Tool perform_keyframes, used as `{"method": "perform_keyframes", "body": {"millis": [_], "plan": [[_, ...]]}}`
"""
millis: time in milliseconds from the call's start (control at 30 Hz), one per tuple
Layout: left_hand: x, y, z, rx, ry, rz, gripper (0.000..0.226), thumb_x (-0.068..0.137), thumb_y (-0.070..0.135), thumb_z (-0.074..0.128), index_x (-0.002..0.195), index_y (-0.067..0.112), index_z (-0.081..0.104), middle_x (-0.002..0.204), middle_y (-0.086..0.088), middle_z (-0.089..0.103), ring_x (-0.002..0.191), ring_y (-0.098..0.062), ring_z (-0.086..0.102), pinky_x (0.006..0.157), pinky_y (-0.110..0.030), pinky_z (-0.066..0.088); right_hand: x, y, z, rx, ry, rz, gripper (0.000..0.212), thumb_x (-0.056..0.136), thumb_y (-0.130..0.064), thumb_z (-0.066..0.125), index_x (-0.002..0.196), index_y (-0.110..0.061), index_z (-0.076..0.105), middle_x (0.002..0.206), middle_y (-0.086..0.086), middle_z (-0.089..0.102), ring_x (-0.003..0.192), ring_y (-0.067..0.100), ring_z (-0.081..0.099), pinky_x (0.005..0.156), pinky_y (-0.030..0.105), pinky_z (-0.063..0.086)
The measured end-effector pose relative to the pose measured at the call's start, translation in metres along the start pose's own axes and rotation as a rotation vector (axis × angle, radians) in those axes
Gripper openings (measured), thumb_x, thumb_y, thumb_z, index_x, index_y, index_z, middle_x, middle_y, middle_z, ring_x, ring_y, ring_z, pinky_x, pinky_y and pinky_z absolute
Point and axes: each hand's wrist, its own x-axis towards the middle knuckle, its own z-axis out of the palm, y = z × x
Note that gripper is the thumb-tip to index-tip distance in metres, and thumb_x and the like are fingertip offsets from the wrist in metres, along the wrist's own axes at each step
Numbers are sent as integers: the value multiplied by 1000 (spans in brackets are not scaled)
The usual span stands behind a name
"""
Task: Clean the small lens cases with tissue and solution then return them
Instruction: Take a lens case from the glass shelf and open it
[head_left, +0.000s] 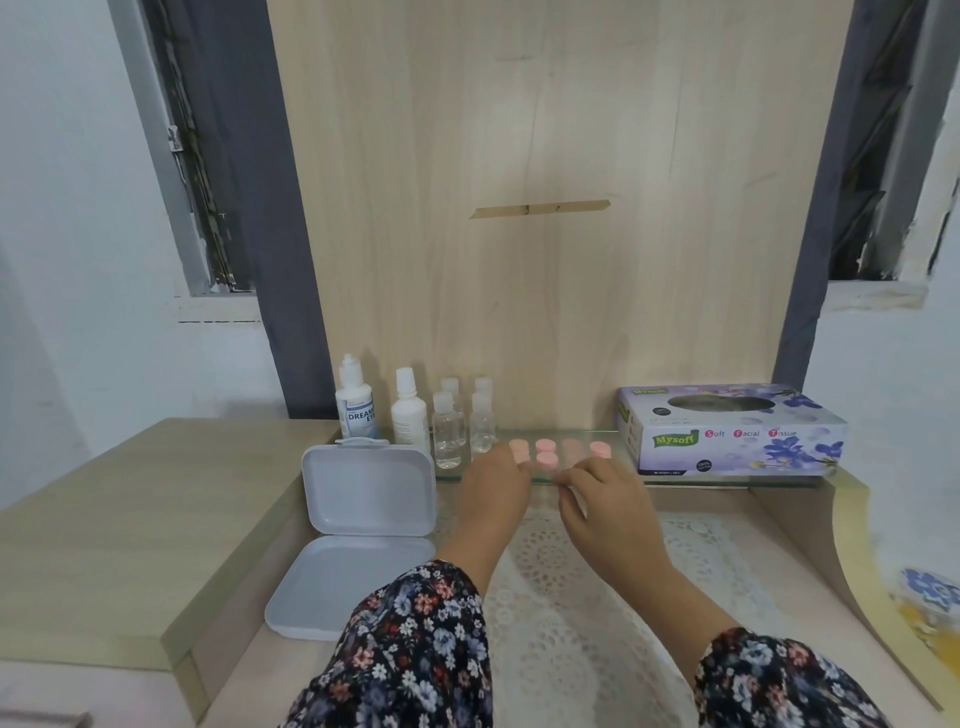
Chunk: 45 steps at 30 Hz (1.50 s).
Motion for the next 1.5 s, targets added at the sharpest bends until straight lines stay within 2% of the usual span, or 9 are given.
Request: {"method": "perform_keyframes", "body": {"millis": [133,367,467,567,700,833,1100,1267,1500], "plan": [[-5,-2,-1,-70,33,3,22,95,24,45,101,6,56,98,-11,63,90,-29,58,66,-32,38,-18,2,-6,31,-21,20,23,84,-24,48,83,-17,71,79,-6,62,74,19,58,64,31,45],[-35,-10,-4,-304,116,68,9,93,33,52,96,24,53,73,9,56,69,-15,58,59,-30,43,-49,9,-11,72,-142,131,11,78,-15,64,83,-21,72,82,-9,65,77,16,61,69,32,47],[-53,-23,3,-419,106,113,10,89,37,58,93,28,58,63,9,50,58,-7,47,55,-25,36,-57,10,-10,141,-219,279,16,86,-10,67,94,-22,73,93,-12,65,92,15,59,82,36,47],[-68,-38,14,-463,37,150,6,88,37,61,91,33,59,58,8,45,53,-4,41,54,-24,36,-60,9,-11,235,-308,420,23,92,-17,59,112,-26,66,106,-18,56,105,6,48,94,28,38],[-74,-49,32,-430,-78,138,6,86,39,62,86,33,60,59,8,47,58,-5,44,57,-23,36,-61,7,-14,326,-407,513,37,88,-18,61,123,-29,58,114,-18,52,111,8,45,97,27,37],[-71,-52,44,-326,-153,207,12,86,32,63,96,31,67,73,11,51,86,-9,46,73,-23,40,-62,8,-13,345,-476,557,46,84,-16,64,128,-27,55,117,-17,50,116,11,45,104,35,38],[-64,-57,51,-125,-258,239,22,88,45,59,108,39,67,87,15,42,99,-12,37,84,-24,33,-66,14,-9,348,-532,612,37,87,-26,63,124,-28,61,108,-19,53,113,7,47,105,36,37],[-58,-57,51,-136,-313,203,26,90,41,59,115,40,65,87,17,40,100,-11,35,95,-28,33,-61,18,-3,274,-589,603,33,86,-24,61,118,-29,65,104,-14,54,103,9,51,96,32,42],[-53,-59,53,-203,-307,172,34,90,39,61,124,36,61,92,16,47,106,-11,38,99,-28,33,-54,18,2,269,-598,636,18,80,-21,64,92,-34,65,94,-13,56,88,7,54,79,27,46]]}}
